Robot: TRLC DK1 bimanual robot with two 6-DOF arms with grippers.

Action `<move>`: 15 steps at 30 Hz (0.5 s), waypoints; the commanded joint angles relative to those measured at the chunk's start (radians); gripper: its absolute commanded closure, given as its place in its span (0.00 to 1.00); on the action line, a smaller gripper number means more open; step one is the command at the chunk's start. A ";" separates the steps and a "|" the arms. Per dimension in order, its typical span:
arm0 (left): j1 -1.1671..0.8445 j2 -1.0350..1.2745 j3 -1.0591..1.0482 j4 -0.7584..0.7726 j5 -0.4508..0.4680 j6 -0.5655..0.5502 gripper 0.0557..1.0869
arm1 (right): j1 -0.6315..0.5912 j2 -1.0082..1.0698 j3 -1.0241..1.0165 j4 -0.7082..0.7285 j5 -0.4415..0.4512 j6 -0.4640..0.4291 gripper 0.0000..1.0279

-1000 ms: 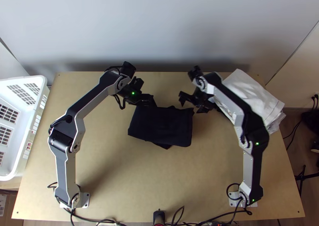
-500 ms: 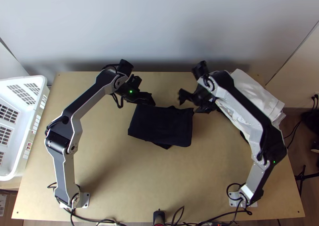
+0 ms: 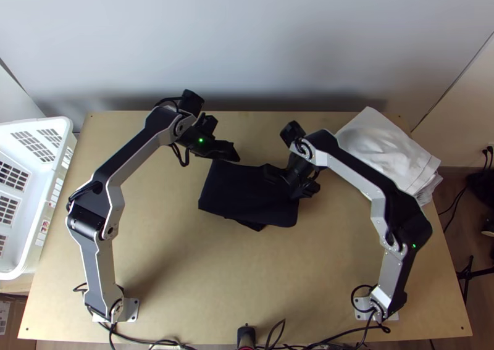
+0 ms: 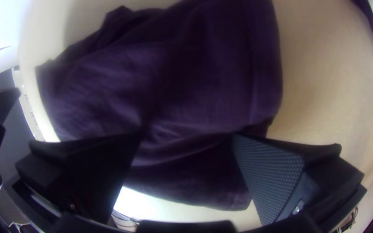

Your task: Fold the t-shirt

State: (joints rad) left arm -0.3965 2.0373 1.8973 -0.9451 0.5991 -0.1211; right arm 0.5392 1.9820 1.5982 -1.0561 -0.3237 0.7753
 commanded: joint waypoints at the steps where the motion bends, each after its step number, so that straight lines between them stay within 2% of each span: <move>1: 0.022 -0.006 -0.004 -0.006 -0.001 0.003 0.05 | -0.054 0.077 -0.101 0.059 -0.006 -0.016 0.06; 6: 0.027 -0.011 -0.003 -0.003 -0.001 0.006 0.05 | -0.041 0.009 -0.049 0.038 -0.006 -0.014 0.06; 11: 0.024 -0.009 -0.003 0.000 0.001 0.006 0.05 | 0.025 -0.078 0.065 -0.001 -0.008 0.002 0.06; 15: 0.021 -0.011 -0.003 0.002 0.001 0.006 0.05 | 0.081 -0.089 0.034 -0.012 -0.017 0.022 0.06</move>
State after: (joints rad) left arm -0.3744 2.0277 1.8942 -0.9474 0.5987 -0.1158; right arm 0.5518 1.9373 1.6180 -1.0431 -0.3302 0.7757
